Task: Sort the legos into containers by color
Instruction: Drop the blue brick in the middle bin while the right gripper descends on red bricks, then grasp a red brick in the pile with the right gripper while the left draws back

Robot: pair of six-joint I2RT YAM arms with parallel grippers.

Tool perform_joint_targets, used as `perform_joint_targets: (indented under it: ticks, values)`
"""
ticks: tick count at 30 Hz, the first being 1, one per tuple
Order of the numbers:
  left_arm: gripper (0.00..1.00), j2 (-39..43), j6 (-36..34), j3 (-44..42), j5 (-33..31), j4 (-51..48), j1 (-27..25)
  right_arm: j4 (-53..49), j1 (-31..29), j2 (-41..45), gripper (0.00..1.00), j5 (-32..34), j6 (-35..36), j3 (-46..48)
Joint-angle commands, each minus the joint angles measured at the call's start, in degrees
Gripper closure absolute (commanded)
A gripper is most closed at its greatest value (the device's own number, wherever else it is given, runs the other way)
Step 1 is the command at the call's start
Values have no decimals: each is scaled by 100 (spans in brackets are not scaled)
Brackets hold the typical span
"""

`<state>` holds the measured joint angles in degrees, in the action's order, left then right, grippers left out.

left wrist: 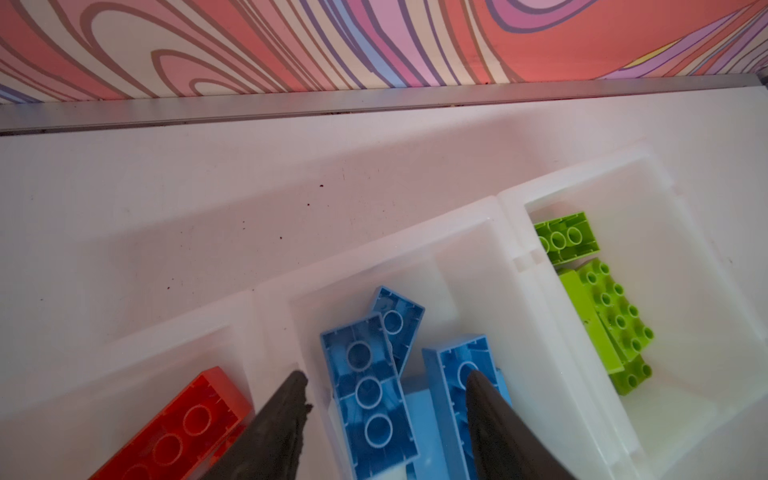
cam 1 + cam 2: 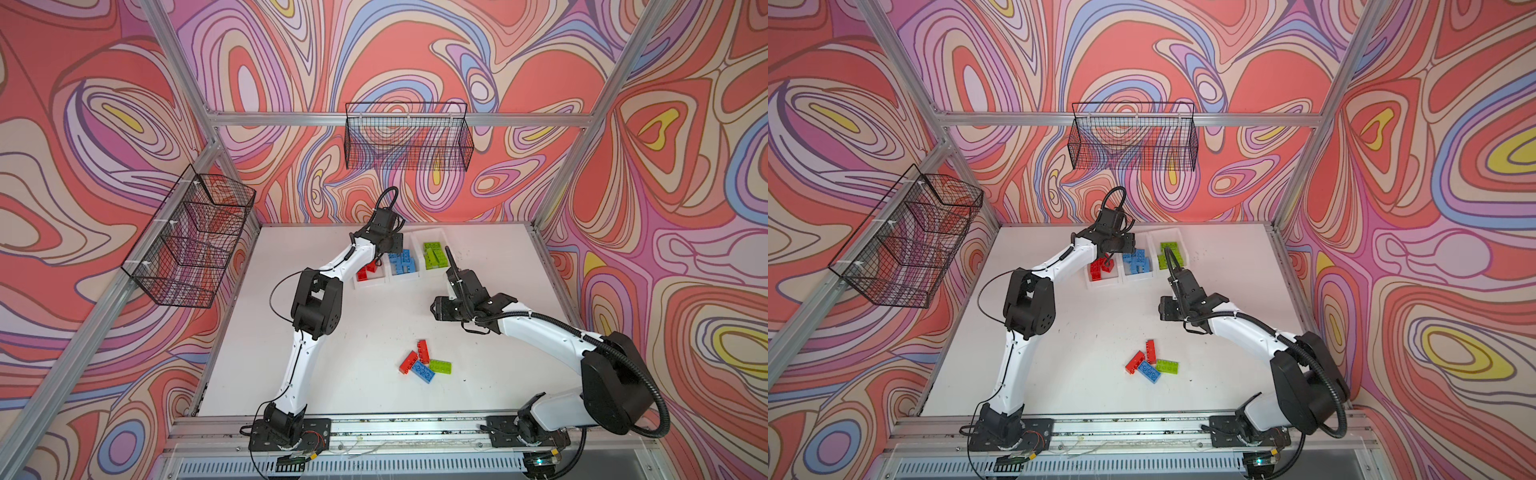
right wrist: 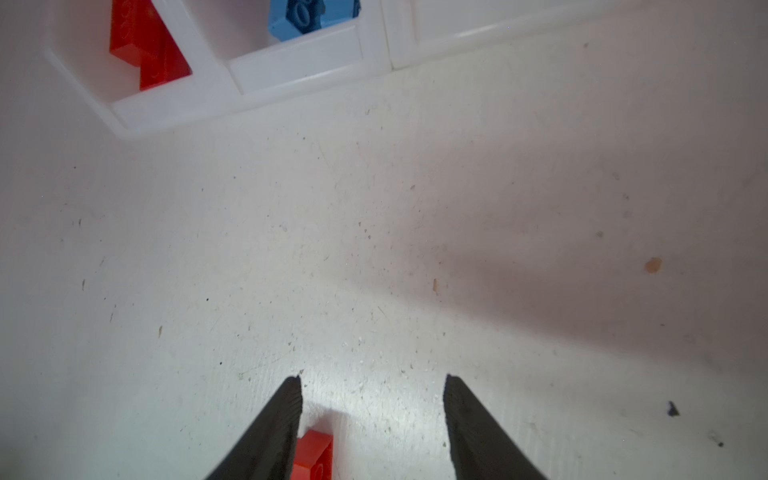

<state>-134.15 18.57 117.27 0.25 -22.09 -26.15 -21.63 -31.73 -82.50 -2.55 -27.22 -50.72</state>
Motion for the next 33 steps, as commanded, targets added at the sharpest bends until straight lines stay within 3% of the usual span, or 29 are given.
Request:
perform_joint_targets:
  ticks: [1,13,20,26,33]
  values:
    - [26,594,-171,-336,199,246,-31,-253,-176,159,41,-117,24,105]
    - [24,3098,-888,-2369,-204,82,265,-945,-496,534,39,-203,75,251]
    - [24,4426,-1174,-3998,-43,50,796,-541,-664,774,39,-494,-441,765]
    - [25,4899,-1221,-4813,90,405,910,-522,-978,468,38,-586,-543,693]
    - [26,4765,-1066,-4765,388,416,911,-690,-1281,-123,39,-206,-644,323]
